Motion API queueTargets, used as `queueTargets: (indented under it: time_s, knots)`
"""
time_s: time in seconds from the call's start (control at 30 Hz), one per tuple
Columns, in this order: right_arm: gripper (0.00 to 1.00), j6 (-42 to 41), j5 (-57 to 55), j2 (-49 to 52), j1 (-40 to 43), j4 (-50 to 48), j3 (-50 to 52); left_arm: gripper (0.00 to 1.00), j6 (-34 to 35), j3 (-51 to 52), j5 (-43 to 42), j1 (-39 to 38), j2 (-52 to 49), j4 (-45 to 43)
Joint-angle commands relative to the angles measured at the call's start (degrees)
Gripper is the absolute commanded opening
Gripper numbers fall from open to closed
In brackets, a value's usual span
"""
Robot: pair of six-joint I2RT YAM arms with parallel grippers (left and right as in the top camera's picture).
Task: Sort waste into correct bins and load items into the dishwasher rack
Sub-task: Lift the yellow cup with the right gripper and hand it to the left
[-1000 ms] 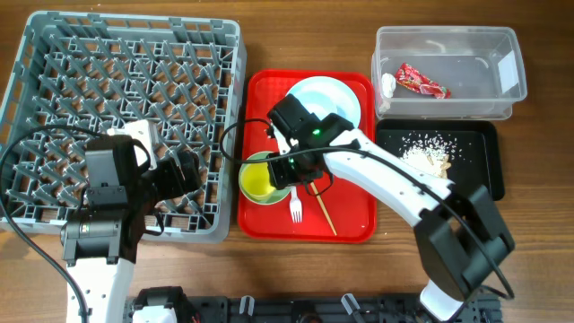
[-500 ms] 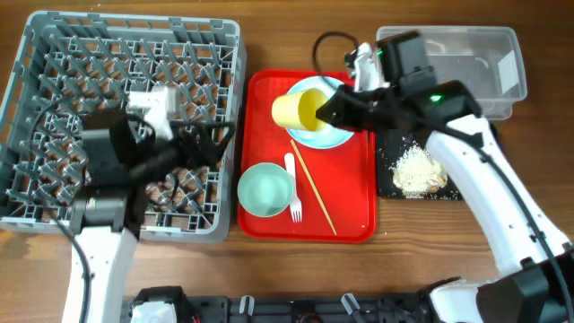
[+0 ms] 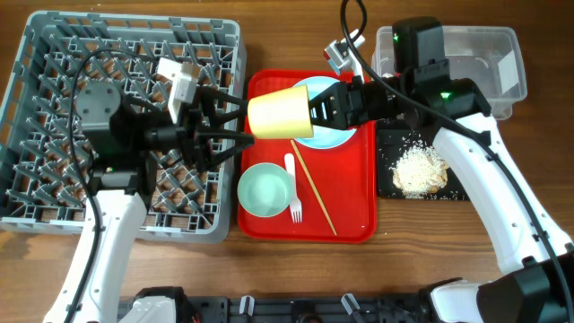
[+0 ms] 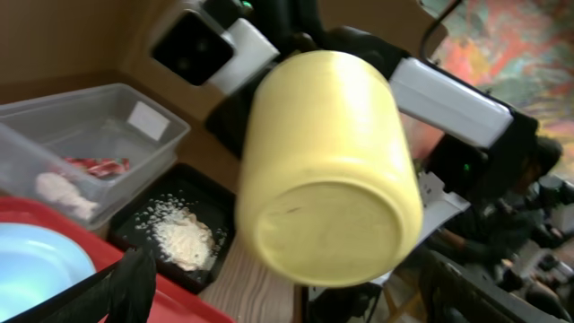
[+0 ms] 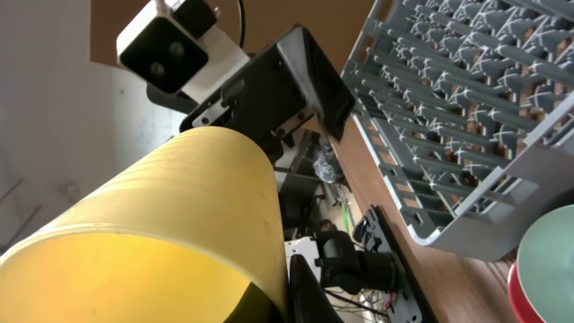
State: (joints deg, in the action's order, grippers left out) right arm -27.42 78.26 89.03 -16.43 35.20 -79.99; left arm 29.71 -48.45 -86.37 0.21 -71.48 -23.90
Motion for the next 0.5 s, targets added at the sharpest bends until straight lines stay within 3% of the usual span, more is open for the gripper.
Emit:
queueTargets:
  time_s: [0.0,0.13,0.27,0.47]
  knots:
    - [0.04,-0.2,2.6,0.3,0.0,-0.3,-0.6,0.93,7.8,-0.7,-0.7,-2.7,-0.2,-10.7]
    - [0.04,-0.2,2.6,0.3,0.0,-0.2,-0.6,0.93,16.0,-0.7,1.0,-3.2,-0.2,-20.0]
    - [0.04,-0.2,2.6,0.3,0.0,-0.2,-0.6,0.84,16.2,-0.7,2.0,-3.4,-0.2,-20.1]
    - [0.04,-1.0,2.6,0.3,-0.1,-0.2,-0.6,0.84,16.1,-0.7,5.0,-5.4,-0.2,-20.1]
